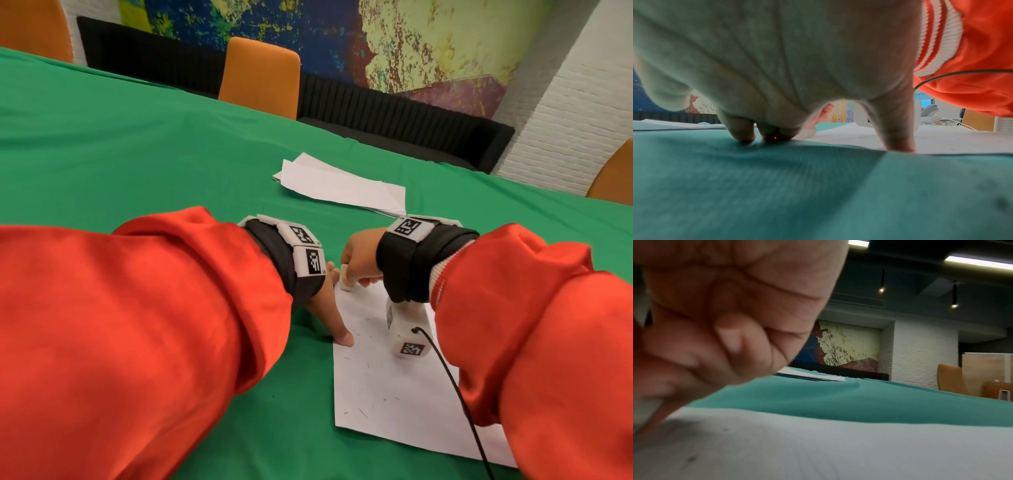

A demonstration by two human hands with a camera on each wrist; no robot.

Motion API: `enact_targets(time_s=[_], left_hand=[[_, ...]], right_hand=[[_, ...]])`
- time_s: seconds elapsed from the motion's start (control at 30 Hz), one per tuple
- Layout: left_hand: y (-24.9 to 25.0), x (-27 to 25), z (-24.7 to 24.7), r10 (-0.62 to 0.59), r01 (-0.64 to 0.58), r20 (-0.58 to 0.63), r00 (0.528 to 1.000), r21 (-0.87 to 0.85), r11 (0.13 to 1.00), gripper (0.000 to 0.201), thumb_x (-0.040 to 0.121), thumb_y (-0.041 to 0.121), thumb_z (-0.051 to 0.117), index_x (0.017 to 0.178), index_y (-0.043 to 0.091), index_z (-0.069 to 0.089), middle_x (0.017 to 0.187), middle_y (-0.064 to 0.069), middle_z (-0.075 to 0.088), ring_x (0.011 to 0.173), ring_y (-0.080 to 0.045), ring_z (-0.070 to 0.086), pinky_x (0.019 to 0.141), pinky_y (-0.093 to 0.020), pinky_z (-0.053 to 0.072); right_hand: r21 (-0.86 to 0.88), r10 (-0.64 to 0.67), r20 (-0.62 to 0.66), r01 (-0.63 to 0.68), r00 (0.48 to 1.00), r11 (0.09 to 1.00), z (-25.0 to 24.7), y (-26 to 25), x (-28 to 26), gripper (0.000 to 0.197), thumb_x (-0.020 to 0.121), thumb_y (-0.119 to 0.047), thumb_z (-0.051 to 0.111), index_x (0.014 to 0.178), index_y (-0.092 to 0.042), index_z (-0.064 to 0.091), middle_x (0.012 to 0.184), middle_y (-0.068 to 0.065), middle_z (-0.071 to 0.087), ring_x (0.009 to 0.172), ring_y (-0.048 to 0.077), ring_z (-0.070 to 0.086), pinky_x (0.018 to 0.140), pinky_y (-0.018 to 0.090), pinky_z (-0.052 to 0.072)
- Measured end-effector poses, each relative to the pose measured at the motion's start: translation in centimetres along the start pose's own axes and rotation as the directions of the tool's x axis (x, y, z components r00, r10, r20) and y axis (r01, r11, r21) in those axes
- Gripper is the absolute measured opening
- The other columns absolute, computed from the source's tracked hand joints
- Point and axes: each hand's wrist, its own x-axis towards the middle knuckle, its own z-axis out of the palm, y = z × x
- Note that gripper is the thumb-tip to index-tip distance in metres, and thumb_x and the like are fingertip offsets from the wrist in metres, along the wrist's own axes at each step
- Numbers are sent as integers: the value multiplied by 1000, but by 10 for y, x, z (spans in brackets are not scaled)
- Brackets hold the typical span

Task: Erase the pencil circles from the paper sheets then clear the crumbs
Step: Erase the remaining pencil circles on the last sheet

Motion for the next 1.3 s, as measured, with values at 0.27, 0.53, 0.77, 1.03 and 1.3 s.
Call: enact_targets(time_s=[0.27, 0.53, 0.77, 1.03, 1.3], left_hand=[[-1, 4, 1, -7, 7, 4, 1000, -4, 1000, 110, 80, 65, 57, 152, 11, -8, 159, -5, -8, 147, -18, -3, 115, -39, 1], [-1, 4, 1, -2, 2, -17, 1000, 2, 1000, 109, 80, 66, 57, 152, 11, -5, 159, -4, -2, 146, -18, 4, 115, -39, 4], [-2, 6, 2, 3, -4, -39, 999, -15, 1000, 108, 78, 65, 60, 152, 12, 2, 157, -3, 9, 144, -17, 12, 114, -39, 9], [-1, 4, 3, 14, -16, -71, 997, -31, 999, 101, 79, 62, 62, 151, 13, 10, 156, -2, 14, 143, -16, 16, 112, -35, 13], [-2, 2, 0, 19, -20, -51, 999, -8, 1000, 102, 80, 63, 59, 152, 13, 8, 156, -3, 12, 143, -16, 15, 113, -37, 12]], right_hand=[[37, 19, -23, -18, 1000, 999, 1, 4, 0, 22, 91, -22, 53, 101, -10, 68, 64, -7, 52, 63, 10, 50, 54, 15, 35], [12, 31, -29, -31, 999, 999, 1, 5, 1, 24, 92, -18, 52, 106, -6, 68, 80, 0, 60, 74, 14, 53, 53, 15, 35], [68, 36, 12, -36, 999, 997, 0, 9, -2, 12, 90, -20, 54, 90, -12, 64, 62, -6, 53, 54, 6, 46, 52, 13, 37], [52, 29, 44, -31, 999, 998, 3, 11, -7, 16, 90, -21, 54, 77, -14, 61, 61, -5, 53, 53, 6, 45, 52, 13, 37], [10, 39, 48, -40, 998, 999, 3, 8, -8, 24, 90, -23, 55, 67, -15, 56, 60, -7, 51, 52, 5, 44, 51, 12, 35]])
